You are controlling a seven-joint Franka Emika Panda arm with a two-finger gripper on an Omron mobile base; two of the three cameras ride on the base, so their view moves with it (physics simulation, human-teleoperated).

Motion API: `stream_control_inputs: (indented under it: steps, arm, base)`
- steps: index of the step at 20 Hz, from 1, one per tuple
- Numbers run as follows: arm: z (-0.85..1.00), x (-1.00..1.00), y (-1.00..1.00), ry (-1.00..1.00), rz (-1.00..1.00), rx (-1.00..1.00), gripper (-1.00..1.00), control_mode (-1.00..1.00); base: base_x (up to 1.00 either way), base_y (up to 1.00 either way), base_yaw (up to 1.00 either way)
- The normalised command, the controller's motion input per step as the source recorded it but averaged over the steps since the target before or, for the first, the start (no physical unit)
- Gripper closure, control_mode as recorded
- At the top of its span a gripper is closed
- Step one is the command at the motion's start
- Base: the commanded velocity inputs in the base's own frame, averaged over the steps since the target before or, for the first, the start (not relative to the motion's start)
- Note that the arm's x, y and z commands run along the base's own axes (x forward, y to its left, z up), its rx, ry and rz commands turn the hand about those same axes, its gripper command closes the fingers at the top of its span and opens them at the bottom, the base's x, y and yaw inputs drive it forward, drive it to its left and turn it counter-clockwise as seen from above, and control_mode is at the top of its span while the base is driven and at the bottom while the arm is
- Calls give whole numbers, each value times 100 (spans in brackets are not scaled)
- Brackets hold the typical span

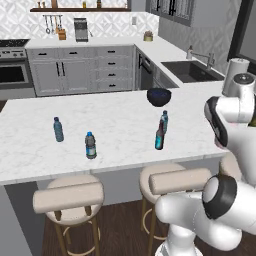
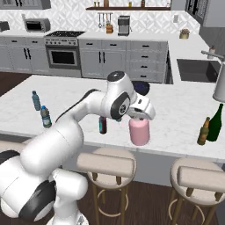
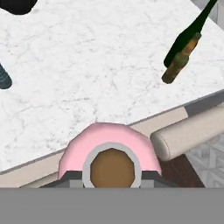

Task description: Move the plastic bottles in the middle to the plastics group, and the glass bottles in the middle to the glass group.

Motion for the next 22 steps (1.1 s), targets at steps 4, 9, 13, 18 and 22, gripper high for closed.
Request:
stream_control_inputs:
  steps: [4, 9, 13, 18, 22]
  arm:
    - [-8, 41, -77, 0, -25, 0, 100, -100]
    - [-11, 55, -61, 0, -17, 0, 100, -100]
    - [-16, 54, -59, 0, -11, 4, 100, -100]
    - [-21, 48, -57, 0, -5, 14, 100, -100]
    - [-16, 52, -57, 0, -2, 9, 100, -100]
  base:
    - [0, 0, 0]
    - [0, 0, 0]
    - [0, 0, 0]
    - [0, 0, 0]
    - [0, 0, 0]
